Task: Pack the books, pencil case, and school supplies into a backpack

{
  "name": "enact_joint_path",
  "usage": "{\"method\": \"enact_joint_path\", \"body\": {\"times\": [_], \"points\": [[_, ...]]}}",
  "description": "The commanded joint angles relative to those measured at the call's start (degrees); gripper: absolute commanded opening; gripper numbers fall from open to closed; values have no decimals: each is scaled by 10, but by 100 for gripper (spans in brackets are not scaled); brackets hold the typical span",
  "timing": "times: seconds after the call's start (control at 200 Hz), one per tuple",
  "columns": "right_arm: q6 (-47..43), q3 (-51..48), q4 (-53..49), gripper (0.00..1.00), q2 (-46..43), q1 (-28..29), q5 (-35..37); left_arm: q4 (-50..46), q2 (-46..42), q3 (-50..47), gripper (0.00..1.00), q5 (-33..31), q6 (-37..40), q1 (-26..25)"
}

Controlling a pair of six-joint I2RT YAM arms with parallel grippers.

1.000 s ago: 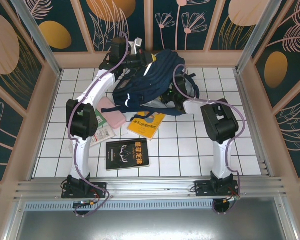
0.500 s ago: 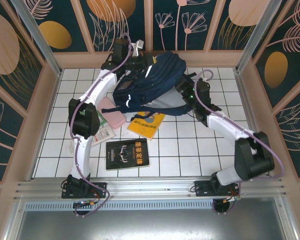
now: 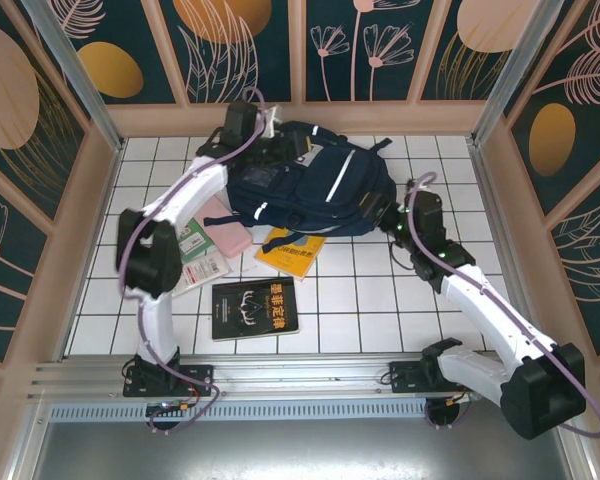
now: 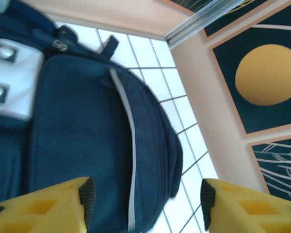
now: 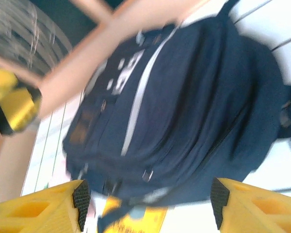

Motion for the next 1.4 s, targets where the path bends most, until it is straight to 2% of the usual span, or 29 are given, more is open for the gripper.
{"method": "enact_joint_path", "body": {"times": [0.0,0.11,0.325,0.555,0.771,1.016,1.241,1.391], "points": [[-82,13,-47,68,6,70,-105,29,-173,-143,67,-98,-4,3],[-90,19,-73,67,31,129,-150,5,-283,-290,70,-173,-61,3],[-57,24,-75,66,114,197,-233,-124,-434,-507,73,-230,-131,3],[-36,20,-45,67,214,224,-303,-178,-563,-646,74,-239,-174,2],[-9,18,-7,68,265,226,-364,-171,-594,-735,76,-231,-219,-1],[1,23,8,68,326,228,-395,-158,-621,-775,76,-242,-233,-7],[6,36,19,66,365,242,-414,-68,-603,-824,75,-180,-240,-10],[4,55,6,61,374,254,-412,-43,-598,-829,75,-161,-238,-15]]}}
